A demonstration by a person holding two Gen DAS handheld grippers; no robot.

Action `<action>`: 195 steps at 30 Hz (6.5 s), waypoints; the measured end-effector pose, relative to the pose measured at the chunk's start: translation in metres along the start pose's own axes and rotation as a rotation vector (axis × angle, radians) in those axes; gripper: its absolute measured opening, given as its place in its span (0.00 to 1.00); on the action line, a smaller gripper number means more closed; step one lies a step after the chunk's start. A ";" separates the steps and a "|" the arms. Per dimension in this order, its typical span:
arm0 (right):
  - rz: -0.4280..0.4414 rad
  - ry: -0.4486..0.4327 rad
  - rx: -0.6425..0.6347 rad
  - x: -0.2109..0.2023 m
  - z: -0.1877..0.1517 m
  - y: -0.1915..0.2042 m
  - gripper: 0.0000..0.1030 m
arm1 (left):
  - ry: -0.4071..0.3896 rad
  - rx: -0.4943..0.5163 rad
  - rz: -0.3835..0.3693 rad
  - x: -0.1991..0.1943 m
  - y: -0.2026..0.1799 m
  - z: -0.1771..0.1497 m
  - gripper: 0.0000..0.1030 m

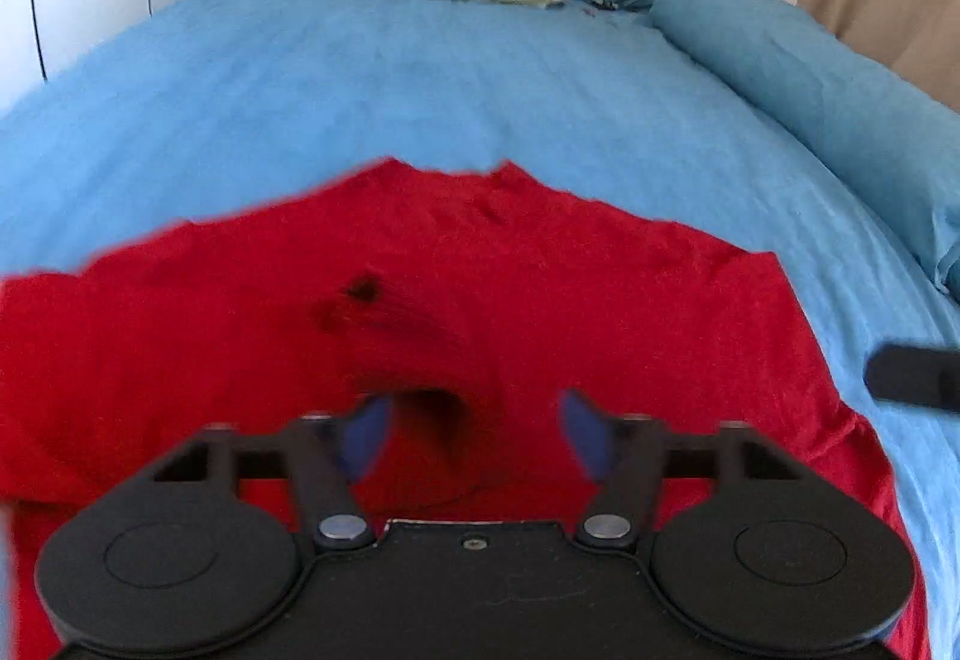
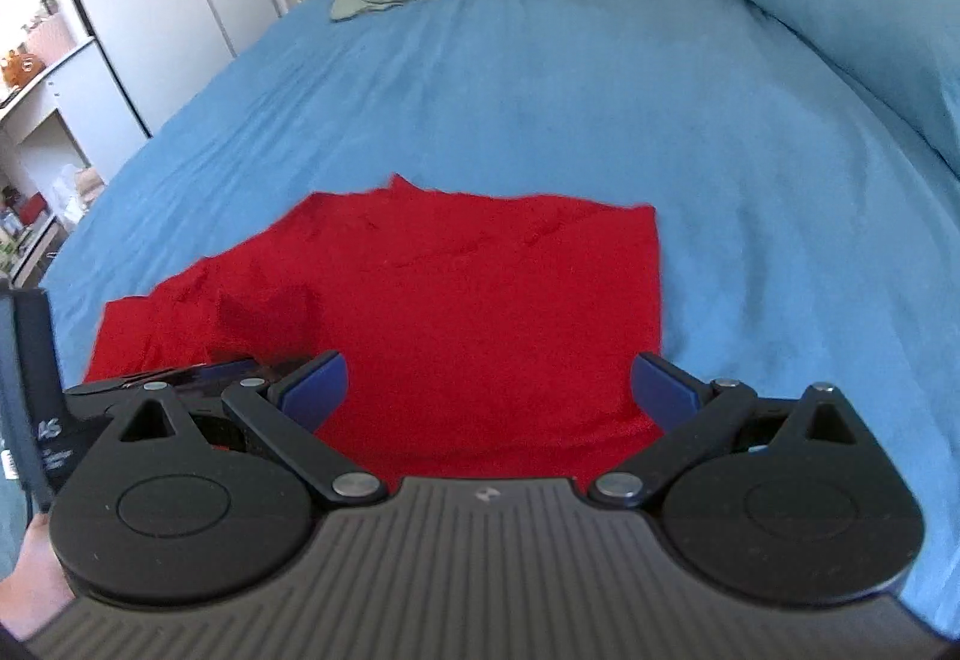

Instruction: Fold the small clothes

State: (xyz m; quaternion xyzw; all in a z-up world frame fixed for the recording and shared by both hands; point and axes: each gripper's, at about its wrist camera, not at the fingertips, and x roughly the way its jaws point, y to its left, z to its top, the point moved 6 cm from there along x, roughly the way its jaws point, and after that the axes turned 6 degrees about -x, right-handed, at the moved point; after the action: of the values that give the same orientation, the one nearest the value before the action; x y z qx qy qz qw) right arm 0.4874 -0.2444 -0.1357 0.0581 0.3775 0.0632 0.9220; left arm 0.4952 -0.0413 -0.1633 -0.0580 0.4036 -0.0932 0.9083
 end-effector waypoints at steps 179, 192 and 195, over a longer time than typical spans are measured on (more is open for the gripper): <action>-0.007 -0.032 0.132 0.055 0.095 -0.068 0.19 | -0.086 -0.199 0.173 0.012 0.146 0.107 0.05; -0.099 0.033 0.079 0.122 0.103 -0.080 0.70 | -0.026 -0.167 0.312 0.056 0.158 0.110 0.73; -0.073 -0.077 0.019 0.098 0.103 -0.066 0.98 | -0.094 -0.136 0.315 0.031 0.149 0.111 0.83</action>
State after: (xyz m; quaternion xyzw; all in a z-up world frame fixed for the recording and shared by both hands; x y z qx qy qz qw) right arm 0.6340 -0.3000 -0.1408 0.0556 0.3442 0.0235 0.9369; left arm 0.6170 0.1011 -0.1386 -0.0597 0.3700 0.0808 0.9236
